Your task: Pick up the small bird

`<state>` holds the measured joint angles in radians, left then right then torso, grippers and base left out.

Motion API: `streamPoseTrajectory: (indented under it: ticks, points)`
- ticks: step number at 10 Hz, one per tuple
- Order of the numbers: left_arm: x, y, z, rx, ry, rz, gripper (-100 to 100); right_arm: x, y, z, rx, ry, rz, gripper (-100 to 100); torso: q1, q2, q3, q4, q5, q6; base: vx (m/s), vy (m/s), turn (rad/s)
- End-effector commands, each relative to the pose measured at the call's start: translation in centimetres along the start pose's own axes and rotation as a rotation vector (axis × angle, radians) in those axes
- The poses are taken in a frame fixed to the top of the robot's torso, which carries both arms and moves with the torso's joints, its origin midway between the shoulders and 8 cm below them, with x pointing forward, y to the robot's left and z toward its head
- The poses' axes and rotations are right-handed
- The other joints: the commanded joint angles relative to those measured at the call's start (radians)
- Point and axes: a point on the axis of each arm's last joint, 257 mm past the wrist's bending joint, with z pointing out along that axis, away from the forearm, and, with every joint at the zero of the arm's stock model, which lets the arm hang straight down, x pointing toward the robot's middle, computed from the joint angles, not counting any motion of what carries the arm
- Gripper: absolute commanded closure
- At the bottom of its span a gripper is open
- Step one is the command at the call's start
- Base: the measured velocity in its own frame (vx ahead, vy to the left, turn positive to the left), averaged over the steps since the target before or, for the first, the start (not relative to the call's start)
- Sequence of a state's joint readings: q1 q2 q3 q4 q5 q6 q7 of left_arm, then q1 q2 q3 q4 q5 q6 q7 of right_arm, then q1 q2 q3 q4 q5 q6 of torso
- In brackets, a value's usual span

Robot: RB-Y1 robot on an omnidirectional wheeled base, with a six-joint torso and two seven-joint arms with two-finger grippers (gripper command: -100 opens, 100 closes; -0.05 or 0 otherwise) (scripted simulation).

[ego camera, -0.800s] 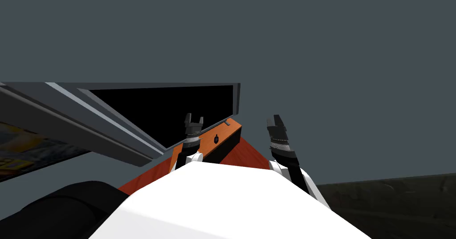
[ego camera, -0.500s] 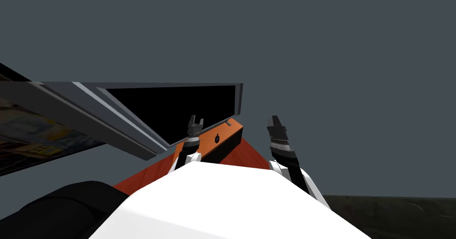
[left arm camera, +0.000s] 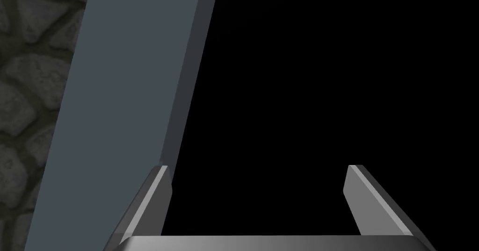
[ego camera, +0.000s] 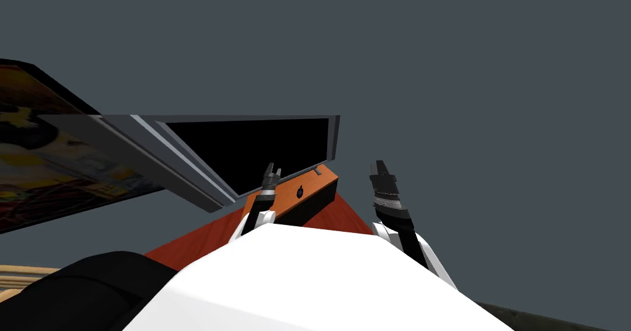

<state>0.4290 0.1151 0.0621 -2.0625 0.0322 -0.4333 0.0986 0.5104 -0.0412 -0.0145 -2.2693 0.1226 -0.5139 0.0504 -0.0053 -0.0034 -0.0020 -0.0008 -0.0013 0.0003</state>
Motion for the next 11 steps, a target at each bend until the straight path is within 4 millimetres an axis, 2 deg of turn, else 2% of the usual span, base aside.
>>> streamPoseTrajectory:
  ticks: [1,4,7,8,9,11]
  points:
    - [-0.7,2.1,0.0,-0.044,-0.004,0.023,-100,0.0,0.0,0.0,0.0,0.0,0.0,0,0.0,0.0,0.0,0.0,0.0,0.0,0.023,-0.061,0.119]
    - [-1.8,4.4,-0.1,-0.093,-0.013,0.043,-100,0.0,0.0,0.0,0.0,0.0,0.0,0,0.002,0.001,0.001,0.0,0.001,0.0,0.024,-0.057,0.097]
    - [-4.0,7.9,-0.1,-0.169,-0.034,0.078,-100,0.0,0.0,0.0,0.0,0.0,0.0,0,0.002,0.001,0.001,0.0,0.0,0.0,0.026,-0.071,0.12]
    - [-4.1,8.4,-0.3,-0.181,-0.036,0.078,-100,0.0,0.0,0.0,0.0,0.0,0.0,0,0.001,0.0,0.0,0.0,0.0,0.0,0.022,-0.074,0.084]
    - [-5.1,9.4,0.0,-0.203,-0.048,0.094,-100,0.0,0.0,0.0,0.0,0.0,0.0,0,0.001,0.001,0.0,0.0,0.0,0.0,0.037,-0.082,0.17]
    - [-5.3,10.4,-0.5,-0.226,-0.051,0.093,-100,0.0,0.0,0.0,0.0,0.0,0.0,0,0.001,0.0,0.0,0.0,0.0,0.0,0.02,-0.049,0.021]
